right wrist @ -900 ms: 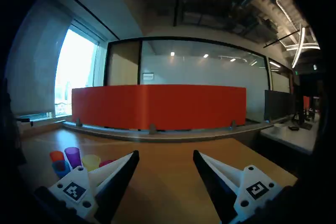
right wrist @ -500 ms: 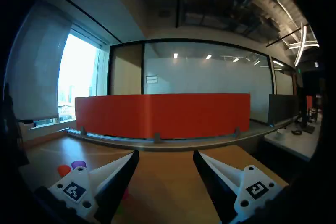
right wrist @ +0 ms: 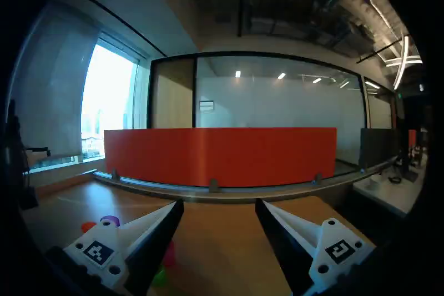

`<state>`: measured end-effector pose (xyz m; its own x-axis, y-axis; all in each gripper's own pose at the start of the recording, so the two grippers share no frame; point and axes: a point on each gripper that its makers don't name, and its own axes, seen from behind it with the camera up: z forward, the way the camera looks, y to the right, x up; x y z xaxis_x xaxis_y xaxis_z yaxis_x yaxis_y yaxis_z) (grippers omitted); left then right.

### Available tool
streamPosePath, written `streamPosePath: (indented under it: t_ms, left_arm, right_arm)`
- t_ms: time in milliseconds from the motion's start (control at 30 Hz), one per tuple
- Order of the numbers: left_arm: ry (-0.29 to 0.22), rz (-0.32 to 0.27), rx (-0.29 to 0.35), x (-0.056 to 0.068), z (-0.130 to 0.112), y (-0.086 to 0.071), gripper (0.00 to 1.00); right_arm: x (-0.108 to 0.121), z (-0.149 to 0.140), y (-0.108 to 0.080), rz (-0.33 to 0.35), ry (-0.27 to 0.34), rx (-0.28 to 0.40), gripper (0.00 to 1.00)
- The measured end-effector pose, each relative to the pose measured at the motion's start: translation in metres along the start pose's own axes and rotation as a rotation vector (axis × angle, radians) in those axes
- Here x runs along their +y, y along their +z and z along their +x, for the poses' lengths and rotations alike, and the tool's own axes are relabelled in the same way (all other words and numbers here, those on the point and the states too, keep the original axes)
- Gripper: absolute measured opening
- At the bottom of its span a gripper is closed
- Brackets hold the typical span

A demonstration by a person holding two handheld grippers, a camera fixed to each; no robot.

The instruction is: Pour water

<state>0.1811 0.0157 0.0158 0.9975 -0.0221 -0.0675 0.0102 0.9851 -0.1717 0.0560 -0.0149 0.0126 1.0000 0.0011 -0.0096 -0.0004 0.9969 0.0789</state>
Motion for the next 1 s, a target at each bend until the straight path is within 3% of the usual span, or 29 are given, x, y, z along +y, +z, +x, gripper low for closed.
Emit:
streamPosePath:
  t_ms: [300, 700, 867, 1000]
  left_arm:
    - [-0.033, -0.071, -0.013, 0.008, 0.003, 0.003, 0.97]
    - [-0.039, -0.298, -0.041, 0.051, -0.001, -0.003, 0.97]
    - [-0.015, -0.374, -0.028, 0.067, 0.004, -0.008, 0.97]
    - [0.002, -0.402, -0.036, 0.073, 0.001, -0.009, 0.97]
  right_arm:
    - [-0.011, 0.002, -0.001, 0.092, 0.023, -0.016, 1.00]
    - [-0.057, 0.004, -0.007, 0.340, 0.058, -0.053, 1.00]
    - [-0.068, 0.005, -0.006, 0.396, 0.047, -0.069, 1.00]
    - [-0.074, 0.010, -0.006, 0.422, 0.020, -0.063, 0.99]
